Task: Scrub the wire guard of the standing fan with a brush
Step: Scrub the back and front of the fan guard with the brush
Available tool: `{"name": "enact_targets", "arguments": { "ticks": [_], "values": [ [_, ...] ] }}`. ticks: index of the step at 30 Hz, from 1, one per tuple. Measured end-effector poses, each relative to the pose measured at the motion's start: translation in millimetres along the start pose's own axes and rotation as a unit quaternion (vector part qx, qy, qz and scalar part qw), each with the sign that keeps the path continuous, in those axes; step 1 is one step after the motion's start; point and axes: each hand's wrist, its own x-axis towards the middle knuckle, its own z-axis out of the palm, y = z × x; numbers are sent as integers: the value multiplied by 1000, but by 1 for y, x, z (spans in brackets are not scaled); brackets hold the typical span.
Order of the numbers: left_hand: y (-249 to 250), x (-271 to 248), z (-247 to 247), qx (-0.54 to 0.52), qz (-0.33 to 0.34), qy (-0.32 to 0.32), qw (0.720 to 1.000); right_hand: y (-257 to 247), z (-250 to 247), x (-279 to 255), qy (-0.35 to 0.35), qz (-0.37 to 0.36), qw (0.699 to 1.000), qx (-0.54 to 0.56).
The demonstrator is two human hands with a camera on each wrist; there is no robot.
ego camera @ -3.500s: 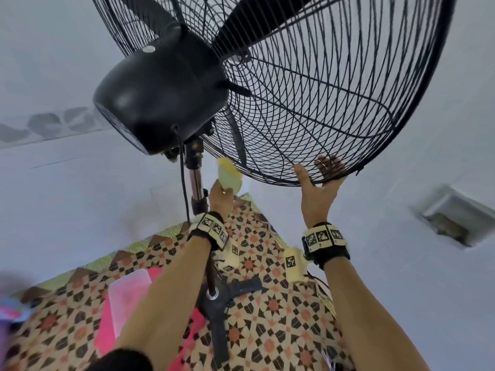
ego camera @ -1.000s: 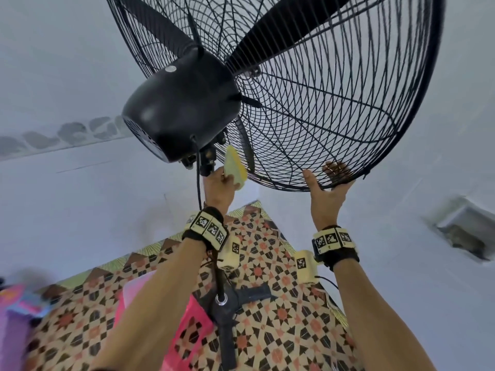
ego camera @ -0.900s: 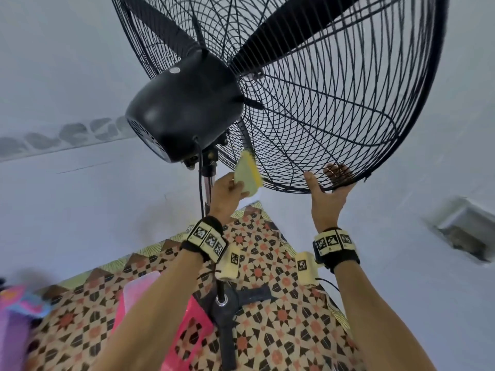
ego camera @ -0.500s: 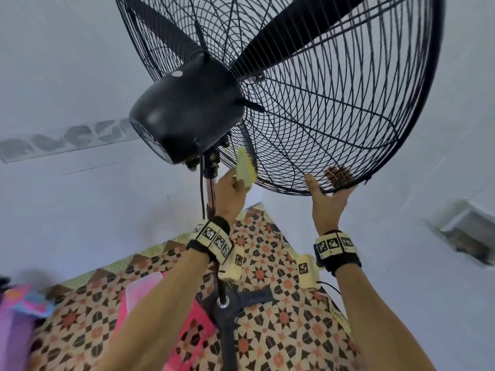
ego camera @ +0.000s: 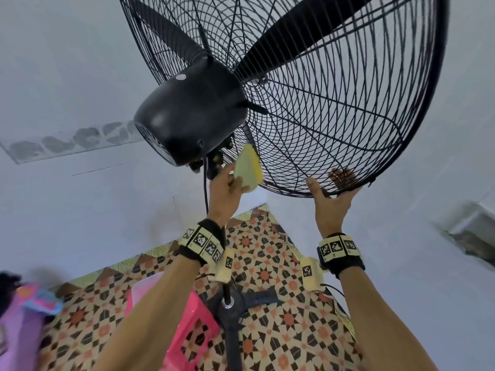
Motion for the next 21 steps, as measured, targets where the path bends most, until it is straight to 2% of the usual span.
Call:
{"name": "enact_targets", "arguments": {
  "ticks": [4, 9, 11, 14, 16, 18, 21],
  "values": [
    [9, 21, -1, 39, -27, 74, 996, -1, 2, -1, -14, -17, 1000, -3],
    [4, 6, 2, -22, -26, -3, 999, 3, -2, 5, -3, 1, 1000, -10],
    [4, 5, -6, -16, -24, -7, 1000, 3, -1, 2, 2, 0, 1000, -12],
    [7, 15, -7, -3, -22, 65, 998, 4, 2, 1, -5, -5, 1000, -15],
    [13, 18, 0, 29, -13, 84, 996, 2, 2, 3, -12, -13, 1000, -19],
    [14, 19, 2, 34, -15, 51, 998, 4, -1, 5, -12, -9, 1000, -17],
    [17, 16, -8, -10, -40, 2, 999, 4, -3, 4, -9, -3, 1000, -14]
  ]
}}
